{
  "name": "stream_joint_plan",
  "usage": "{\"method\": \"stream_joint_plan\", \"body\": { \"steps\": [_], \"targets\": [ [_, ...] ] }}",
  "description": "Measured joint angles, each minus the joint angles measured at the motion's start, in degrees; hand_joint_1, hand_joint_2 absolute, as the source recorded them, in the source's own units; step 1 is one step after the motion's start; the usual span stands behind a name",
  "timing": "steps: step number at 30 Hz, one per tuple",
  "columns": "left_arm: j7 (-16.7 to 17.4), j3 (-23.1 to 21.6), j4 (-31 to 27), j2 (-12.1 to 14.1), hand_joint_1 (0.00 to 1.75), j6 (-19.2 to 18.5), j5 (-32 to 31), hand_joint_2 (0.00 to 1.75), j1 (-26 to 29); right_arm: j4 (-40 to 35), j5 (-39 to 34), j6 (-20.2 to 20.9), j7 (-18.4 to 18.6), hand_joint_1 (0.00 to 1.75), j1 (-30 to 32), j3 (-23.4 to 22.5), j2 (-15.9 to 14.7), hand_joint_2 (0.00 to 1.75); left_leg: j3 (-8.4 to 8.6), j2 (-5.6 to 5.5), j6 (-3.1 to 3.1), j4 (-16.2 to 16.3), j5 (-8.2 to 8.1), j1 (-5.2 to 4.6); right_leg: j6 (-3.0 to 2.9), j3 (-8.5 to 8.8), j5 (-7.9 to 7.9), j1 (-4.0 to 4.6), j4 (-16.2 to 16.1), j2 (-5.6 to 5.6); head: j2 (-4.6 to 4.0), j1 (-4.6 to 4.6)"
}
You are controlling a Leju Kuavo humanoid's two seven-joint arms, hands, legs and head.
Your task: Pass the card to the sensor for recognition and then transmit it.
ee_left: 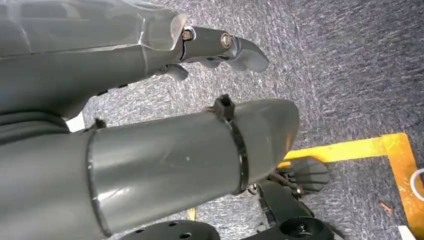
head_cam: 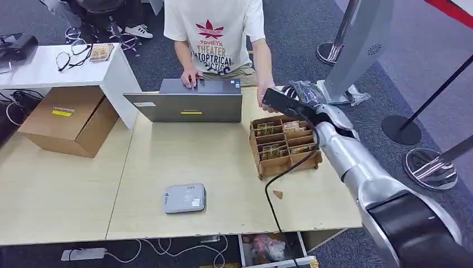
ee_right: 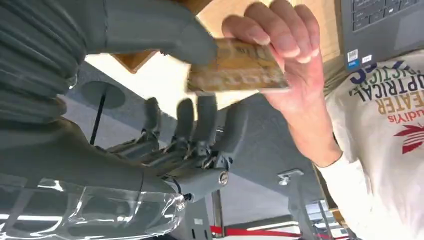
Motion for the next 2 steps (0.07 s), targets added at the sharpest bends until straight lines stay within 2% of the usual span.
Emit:
{"method": "stream_joint_plan", "body": {
  "steps": [2],
  "targets": [
    [0.0,0.0,0.0,0.0,0.00,0.0,0.0,0.00,0.0,0.3,0.2,-0.1,-0.2,0.00,0.0,0.1,0.1,1.75,0.00,0.00,0.00,0.0,0.00,0.00,0.00,0.00,0.00,0.00,0.0,0.00,0.00,0.00]
  ]
}}
